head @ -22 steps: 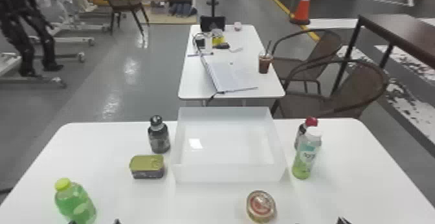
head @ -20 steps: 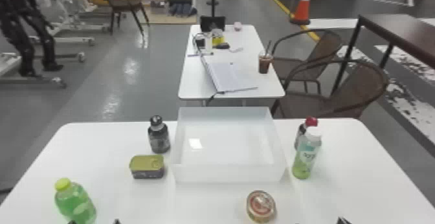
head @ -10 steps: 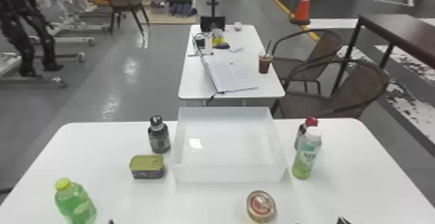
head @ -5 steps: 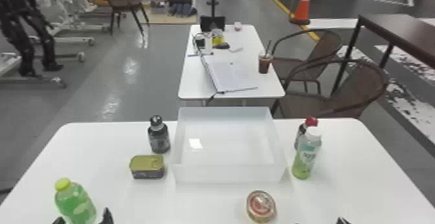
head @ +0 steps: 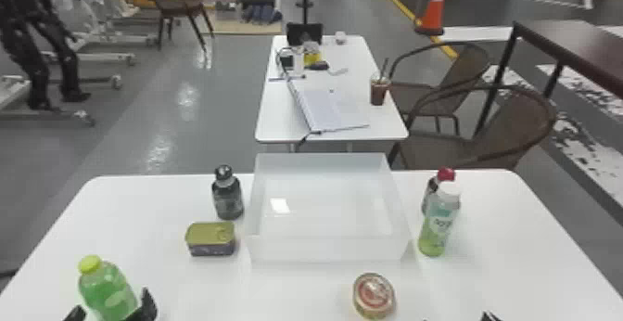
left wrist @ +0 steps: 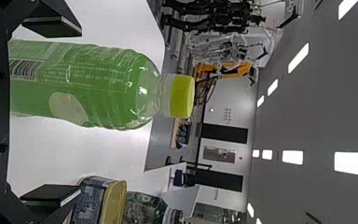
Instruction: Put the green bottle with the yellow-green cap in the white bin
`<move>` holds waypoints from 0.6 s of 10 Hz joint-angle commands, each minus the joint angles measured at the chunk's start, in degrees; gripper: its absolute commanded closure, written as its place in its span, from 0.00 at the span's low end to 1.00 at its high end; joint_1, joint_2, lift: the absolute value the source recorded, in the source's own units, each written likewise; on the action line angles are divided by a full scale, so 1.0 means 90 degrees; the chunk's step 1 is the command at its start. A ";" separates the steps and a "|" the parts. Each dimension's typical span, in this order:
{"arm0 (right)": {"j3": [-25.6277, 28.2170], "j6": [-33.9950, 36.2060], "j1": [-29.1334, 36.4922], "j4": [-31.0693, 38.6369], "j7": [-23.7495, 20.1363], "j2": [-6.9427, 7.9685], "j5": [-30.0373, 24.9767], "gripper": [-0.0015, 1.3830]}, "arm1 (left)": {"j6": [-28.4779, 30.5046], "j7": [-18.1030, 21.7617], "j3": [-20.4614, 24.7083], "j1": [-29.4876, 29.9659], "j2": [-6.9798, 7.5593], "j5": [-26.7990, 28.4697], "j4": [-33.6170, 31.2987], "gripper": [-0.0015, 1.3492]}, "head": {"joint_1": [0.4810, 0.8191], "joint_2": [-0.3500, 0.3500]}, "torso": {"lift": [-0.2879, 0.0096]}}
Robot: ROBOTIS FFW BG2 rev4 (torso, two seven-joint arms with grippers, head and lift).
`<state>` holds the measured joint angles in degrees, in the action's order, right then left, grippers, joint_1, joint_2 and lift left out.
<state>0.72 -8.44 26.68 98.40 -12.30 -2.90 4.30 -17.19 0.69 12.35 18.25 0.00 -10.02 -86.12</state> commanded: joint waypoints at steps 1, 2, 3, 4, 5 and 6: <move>-0.0002 0.0000 -0.0005 -0.0005 0.0000 0.0000 0.0011 0.08 | -0.0014 -0.0135 0.0005 -0.0114 -0.0017 0.0059 0.0125 0.09 | 0.20 0.50 | 0.63; -0.0002 0.0000 -0.0005 -0.0005 0.0000 0.0000 0.0011 0.08 | -0.0014 -0.0223 0.0005 -0.0212 -0.0017 0.0078 0.0233 0.09 | 0.20 0.50 | 0.63; -0.0002 0.0000 -0.0005 -0.0005 0.0000 0.0000 0.0011 0.08 | -0.0014 -0.0271 0.0005 -0.0290 -0.0017 0.0088 0.0321 0.09 | 0.20 0.50 | 0.63; -0.0002 0.0000 -0.0005 -0.0005 0.0000 0.0000 0.0011 0.08 | -0.0043 -0.0301 0.0025 -0.0378 -0.0017 0.0098 0.0438 0.09 | 0.20 0.50 | 0.63; -0.0002 0.0000 -0.0005 -0.0005 0.0000 -0.0010 0.0011 0.08 | -0.0043 -0.0359 0.0083 -0.0417 -0.0017 0.0195 0.0447 0.10 | 0.20 0.50 | 0.63; -0.0002 0.0000 -0.0005 -0.0005 0.0000 -0.0010 0.0011 0.08 | -0.0043 -0.0398 0.0142 -0.0436 -0.0017 0.0254 0.0457 0.11 | 0.20 0.50 | 0.63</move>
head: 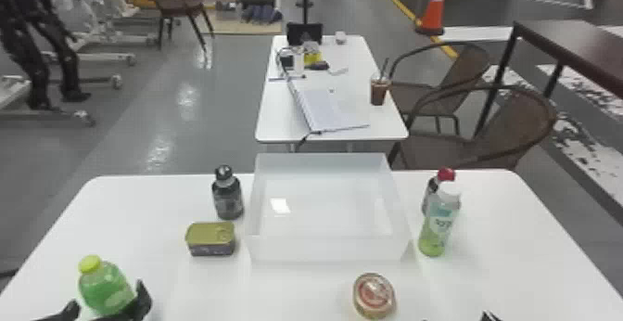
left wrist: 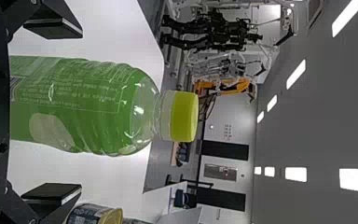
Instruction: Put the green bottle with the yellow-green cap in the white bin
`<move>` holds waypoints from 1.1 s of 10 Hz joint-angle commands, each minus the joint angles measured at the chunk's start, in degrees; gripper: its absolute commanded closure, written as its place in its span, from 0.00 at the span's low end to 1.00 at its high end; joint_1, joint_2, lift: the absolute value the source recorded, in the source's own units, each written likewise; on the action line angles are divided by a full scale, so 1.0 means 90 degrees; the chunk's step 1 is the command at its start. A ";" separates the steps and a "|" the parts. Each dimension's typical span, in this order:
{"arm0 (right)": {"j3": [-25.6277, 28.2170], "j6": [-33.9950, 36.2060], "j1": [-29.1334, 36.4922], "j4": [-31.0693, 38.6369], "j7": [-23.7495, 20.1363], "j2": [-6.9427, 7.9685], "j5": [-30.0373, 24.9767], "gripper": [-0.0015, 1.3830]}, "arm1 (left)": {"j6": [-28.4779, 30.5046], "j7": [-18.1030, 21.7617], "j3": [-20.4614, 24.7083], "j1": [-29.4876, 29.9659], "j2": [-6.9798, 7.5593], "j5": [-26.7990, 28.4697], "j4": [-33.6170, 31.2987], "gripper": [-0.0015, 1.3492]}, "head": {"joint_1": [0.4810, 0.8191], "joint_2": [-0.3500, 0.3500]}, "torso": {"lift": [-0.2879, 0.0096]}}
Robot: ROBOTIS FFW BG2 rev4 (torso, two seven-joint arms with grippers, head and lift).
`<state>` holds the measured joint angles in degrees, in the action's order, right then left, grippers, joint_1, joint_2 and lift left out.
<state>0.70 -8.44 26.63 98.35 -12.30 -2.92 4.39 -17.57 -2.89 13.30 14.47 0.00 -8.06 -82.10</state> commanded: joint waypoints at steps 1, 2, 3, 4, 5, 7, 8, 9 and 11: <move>0.0000 0.0000 0.0000 0.0000 0.0000 0.0003 0.0000 0.08 | 0.0019 -0.0040 0.0075 -0.0025 -0.0017 0.0085 0.0011 0.12 | 0.20 0.50 | 0.63; 0.0000 0.0000 0.0000 0.0000 0.0000 0.0003 0.0000 0.08 | 0.0087 -0.0040 0.0095 -0.0025 -0.0017 0.0076 0.0011 0.22 | 0.20 0.50 | 0.63; 0.0000 0.0000 0.0000 0.0000 0.0000 0.0003 0.0000 0.08 | 0.0107 -0.0040 0.0095 -0.0025 -0.0017 0.0066 0.0011 0.41 | 0.20 0.50 | 0.63; 0.0000 0.0000 0.0000 0.0000 0.0000 0.0003 0.0000 0.08 | 0.0117 -0.0040 0.0085 -0.0016 -0.0017 0.0066 0.0011 0.46 | 0.20 0.50 | 0.63; 0.0000 0.0000 0.0000 -0.0010 0.0000 0.0003 0.0000 0.08 | 0.0107 -0.0040 0.0085 -0.0016 -0.0017 0.0066 0.0011 0.46 | 0.20 0.50 | 0.63; 0.0000 0.0000 0.0000 -0.0010 0.0000 -0.0007 0.0000 0.08 | -0.0069 -0.0040 0.0017 0.0004 -0.0017 0.0037 0.0011 0.46 | 0.20 0.50 | 0.63; 0.0000 0.0000 0.0000 -0.0010 0.0000 -0.0007 0.0000 0.08 | -0.0137 -0.0040 -0.0091 0.0014 -0.0017 -0.0022 -0.0058 0.45 | 0.20 0.50 | 0.63; 0.0000 0.0000 0.0000 -0.0019 0.0000 0.0003 0.0010 0.08 | -0.0313 -0.0040 -0.0286 0.0014 -0.0017 -0.0012 -0.0204 0.42 | 0.20 0.50 | 0.63; 0.0000 0.0000 0.0000 -0.0019 0.0000 0.0003 0.0010 0.08 | -0.0332 0.0019 -0.0940 -0.0123 -0.0017 0.0300 -0.0751 0.42 | 0.20 0.50 | 0.63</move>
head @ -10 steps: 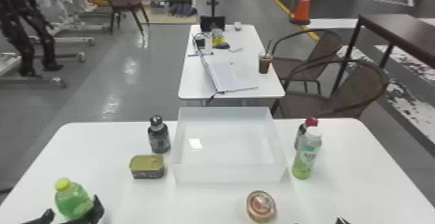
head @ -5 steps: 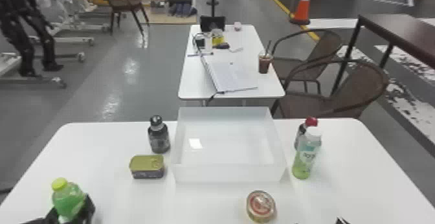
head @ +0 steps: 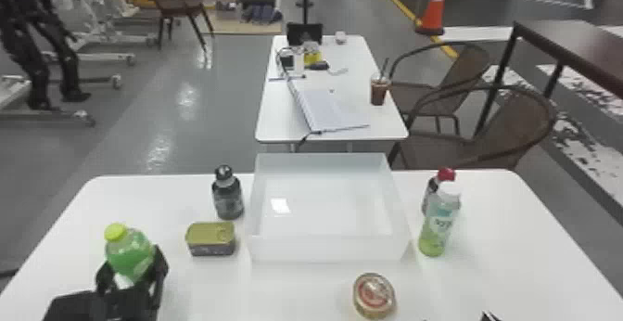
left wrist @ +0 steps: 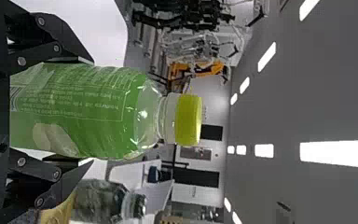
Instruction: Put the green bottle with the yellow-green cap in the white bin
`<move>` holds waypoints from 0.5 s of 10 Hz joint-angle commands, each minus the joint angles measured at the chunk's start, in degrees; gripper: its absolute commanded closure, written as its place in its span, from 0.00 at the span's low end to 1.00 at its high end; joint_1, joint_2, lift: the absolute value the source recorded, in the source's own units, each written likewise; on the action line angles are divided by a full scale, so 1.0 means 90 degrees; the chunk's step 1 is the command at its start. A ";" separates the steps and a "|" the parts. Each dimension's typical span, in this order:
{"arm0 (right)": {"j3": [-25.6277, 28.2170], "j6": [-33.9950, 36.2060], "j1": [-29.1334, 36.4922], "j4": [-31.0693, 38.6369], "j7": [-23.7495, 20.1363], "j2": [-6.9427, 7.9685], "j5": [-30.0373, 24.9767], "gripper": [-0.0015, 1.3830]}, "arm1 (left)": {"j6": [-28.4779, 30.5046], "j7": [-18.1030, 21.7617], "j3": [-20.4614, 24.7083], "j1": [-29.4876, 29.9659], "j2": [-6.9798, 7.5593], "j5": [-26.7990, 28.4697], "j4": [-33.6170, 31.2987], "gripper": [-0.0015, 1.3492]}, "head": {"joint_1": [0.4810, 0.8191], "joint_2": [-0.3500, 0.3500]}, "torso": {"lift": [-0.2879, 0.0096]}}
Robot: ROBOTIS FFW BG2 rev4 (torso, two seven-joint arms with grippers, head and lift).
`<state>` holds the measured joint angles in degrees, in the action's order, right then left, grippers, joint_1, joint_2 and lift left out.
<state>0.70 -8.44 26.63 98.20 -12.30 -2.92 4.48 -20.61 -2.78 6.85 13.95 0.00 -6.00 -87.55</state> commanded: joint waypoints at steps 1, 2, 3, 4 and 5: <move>0.0000 0.0000 0.0000 -0.0003 0.0000 0.0003 0.0000 0.08 | 0.0015 0.0007 -0.0595 -0.0212 0.0058 0.0051 -0.0234 0.42 | 0.20 0.50 | 0.63; 0.0000 0.0000 0.0000 -0.0003 0.0000 0.0003 0.0000 0.08 | 0.0083 0.0026 -0.0985 -0.0417 0.0244 0.0032 -0.0292 0.42 | 0.20 0.50 | 0.63; 0.0000 0.0000 -0.0010 -0.0012 0.0000 0.0003 0.0000 0.08 | 0.0181 0.0182 -0.1229 -0.0642 0.0312 0.0032 -0.0302 0.42 | 0.20 0.50 | 0.63; -0.0010 0.0000 -0.0010 -0.0012 0.0000 0.0003 0.0000 0.08 | 0.0278 0.0417 -0.1386 -0.0837 0.0293 0.0071 -0.0302 0.42 | 0.20 0.50 | 0.63; -0.0010 -0.0010 -0.0010 -0.0022 0.0000 0.0003 0.0010 0.08 | 0.0396 0.0641 -0.1532 -0.1062 0.0244 0.0100 -0.0302 0.42 | 0.20 0.50 | 0.63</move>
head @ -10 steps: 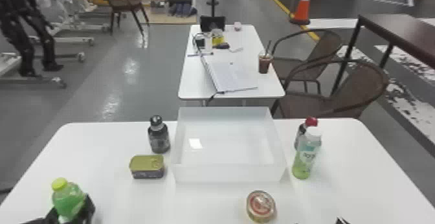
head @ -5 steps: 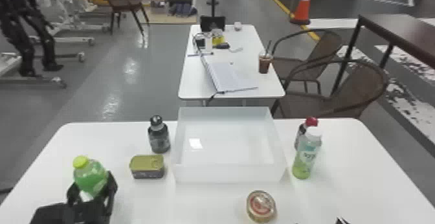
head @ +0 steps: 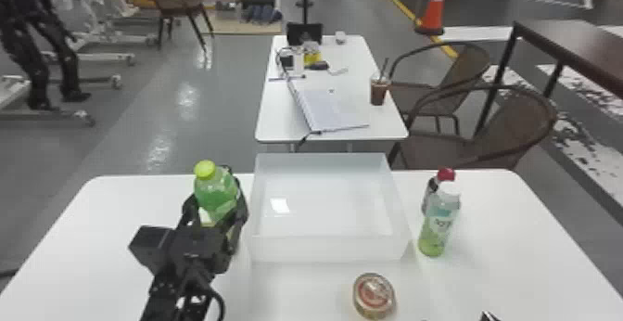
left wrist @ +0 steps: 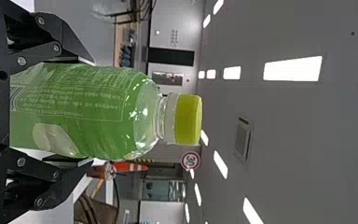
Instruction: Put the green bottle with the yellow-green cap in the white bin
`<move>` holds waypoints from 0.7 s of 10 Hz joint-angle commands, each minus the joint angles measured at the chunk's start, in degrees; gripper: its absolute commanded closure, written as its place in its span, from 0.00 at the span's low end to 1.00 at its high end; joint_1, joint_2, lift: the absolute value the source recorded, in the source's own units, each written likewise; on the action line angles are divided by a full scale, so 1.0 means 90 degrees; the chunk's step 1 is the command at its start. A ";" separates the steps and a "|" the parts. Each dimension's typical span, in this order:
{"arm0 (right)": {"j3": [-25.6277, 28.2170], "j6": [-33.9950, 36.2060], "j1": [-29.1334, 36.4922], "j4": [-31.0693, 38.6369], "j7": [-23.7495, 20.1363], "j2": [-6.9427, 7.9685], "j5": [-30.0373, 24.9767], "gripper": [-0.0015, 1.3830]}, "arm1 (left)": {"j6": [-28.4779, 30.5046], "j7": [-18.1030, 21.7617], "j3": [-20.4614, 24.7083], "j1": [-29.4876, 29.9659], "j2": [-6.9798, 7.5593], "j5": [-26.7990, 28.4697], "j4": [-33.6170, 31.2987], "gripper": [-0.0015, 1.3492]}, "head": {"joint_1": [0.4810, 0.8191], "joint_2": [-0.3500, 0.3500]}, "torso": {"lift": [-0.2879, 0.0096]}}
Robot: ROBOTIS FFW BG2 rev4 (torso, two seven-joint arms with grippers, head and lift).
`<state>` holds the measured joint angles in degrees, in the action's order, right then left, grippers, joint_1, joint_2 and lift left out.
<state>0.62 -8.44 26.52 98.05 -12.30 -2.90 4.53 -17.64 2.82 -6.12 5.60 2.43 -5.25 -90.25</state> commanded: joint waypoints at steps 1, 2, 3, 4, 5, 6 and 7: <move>0.0000 0.0000 -0.0008 -0.0006 0.0000 0.0000 0.0005 0.08 | 0.0290 0.0243 -0.0180 -0.0349 -0.0065 0.0144 0.0018 0.42 | 0.20 0.50 | 0.63; -0.0029 -0.0010 -0.0047 -0.0035 0.0000 0.0000 0.0024 0.08 | 0.0720 0.0595 -0.0307 -0.0642 -0.0094 0.0300 0.0126 0.42 | 0.20 0.50 | 0.63; -0.0039 -0.0029 -0.0066 -0.0055 0.0000 0.0000 0.0024 0.08 | 0.1032 0.0858 -0.0385 -0.0886 -0.0075 0.0681 0.0204 0.42 | 0.20 0.50 | 0.63; -0.0039 -0.0029 -0.0066 -0.0065 0.0000 0.0000 0.0044 0.08 | 0.1140 0.0917 -0.0600 -0.1111 0.0052 0.0818 0.0390 0.42 | 0.20 0.50 | 0.63; -0.0039 -0.0049 -0.0076 -0.0074 0.0000 0.0000 0.0044 0.08 | 0.1120 0.0946 -0.0775 -0.1306 0.0159 0.1072 0.0634 0.42 | 0.20 0.50 | 0.63; -0.0049 -0.0049 -0.0086 -0.0094 0.0000 0.0000 0.0044 0.08 | 0.1091 0.0985 -0.0883 -0.1472 0.0199 0.1355 0.0849 0.42 | 0.20 0.50 | 0.63; -0.0049 -0.0049 -0.0086 -0.0094 0.0000 0.0000 0.0054 0.08 | 0.1013 0.1024 -0.1010 -0.1677 0.0179 0.1716 0.1190 0.42 | 0.20 0.50 | 0.63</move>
<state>0.20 -8.88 25.76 97.24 -12.30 -2.90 4.97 -8.21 12.06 -14.51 -8.37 4.10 8.35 -81.25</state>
